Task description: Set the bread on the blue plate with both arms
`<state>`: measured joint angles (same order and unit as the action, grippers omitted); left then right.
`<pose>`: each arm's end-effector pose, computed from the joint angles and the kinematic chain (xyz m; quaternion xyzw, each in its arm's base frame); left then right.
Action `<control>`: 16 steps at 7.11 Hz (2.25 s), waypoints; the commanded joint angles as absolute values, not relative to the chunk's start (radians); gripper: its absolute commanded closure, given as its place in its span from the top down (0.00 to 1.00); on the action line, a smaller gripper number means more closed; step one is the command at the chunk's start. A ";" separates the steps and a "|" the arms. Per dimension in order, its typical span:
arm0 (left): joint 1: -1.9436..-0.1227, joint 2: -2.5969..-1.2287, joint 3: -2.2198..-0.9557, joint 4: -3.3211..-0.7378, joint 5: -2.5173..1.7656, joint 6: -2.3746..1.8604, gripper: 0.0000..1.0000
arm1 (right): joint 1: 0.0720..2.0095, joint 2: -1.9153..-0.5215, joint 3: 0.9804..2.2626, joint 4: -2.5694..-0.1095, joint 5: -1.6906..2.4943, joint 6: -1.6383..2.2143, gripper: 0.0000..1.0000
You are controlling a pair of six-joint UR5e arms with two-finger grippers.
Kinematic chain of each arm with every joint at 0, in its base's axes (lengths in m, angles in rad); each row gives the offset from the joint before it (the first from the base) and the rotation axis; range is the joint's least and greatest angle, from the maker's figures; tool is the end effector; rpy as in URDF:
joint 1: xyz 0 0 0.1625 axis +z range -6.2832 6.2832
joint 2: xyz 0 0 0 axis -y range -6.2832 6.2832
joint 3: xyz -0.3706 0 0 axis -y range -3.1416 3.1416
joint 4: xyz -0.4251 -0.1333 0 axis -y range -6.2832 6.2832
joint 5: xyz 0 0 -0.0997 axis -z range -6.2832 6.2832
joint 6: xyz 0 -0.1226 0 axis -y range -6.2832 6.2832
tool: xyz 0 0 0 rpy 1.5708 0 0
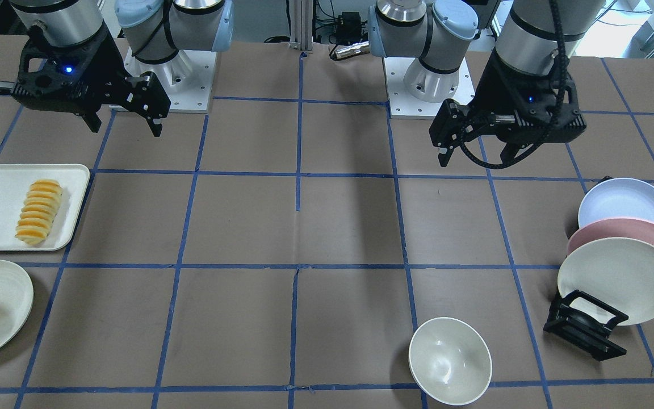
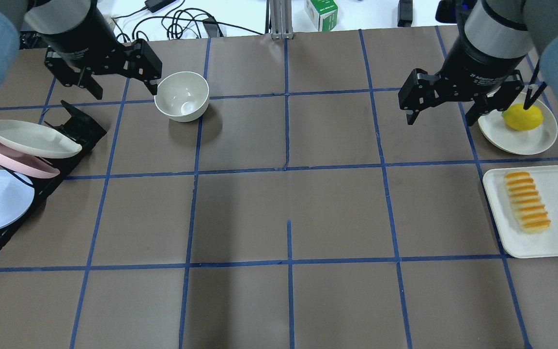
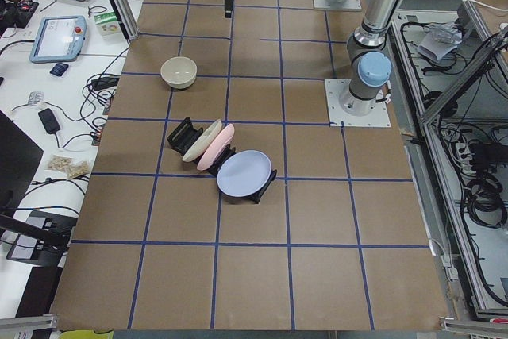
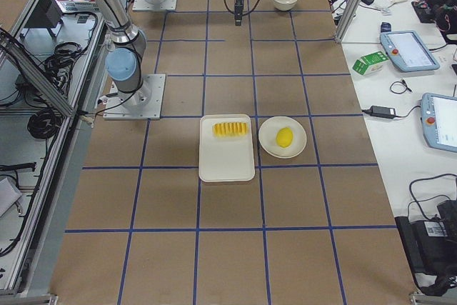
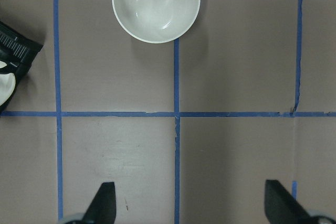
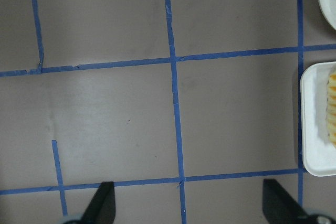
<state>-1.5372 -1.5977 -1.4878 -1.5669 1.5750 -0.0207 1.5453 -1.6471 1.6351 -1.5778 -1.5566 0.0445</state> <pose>-0.1145 -0.5454 0.4404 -0.0272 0.9992 -0.0300 0.0023 0.1223 -0.5021 0.4165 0.0349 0.9993 -0.0094 0.0072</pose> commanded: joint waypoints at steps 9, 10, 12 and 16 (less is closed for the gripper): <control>-1.116 -1.513 -1.494 -1.732 1.581 0.320 1.00 | 1.530 -1.618 1.654 -1.589 -1.583 0.050 1.00; -0.982 -1.516 -1.503 -1.733 1.583 0.392 1.00 | 1.469 -1.603 1.654 -1.592 -1.607 0.016 1.00; -0.730 -1.566 -1.598 -1.581 1.585 0.556 1.00 | 1.253 -1.570 1.686 -1.592 -1.606 -0.192 1.00; -0.666 -1.748 -1.772 -1.175 1.755 0.485 1.00 | 1.042 -1.494 1.883 -1.909 -1.608 -0.414 1.00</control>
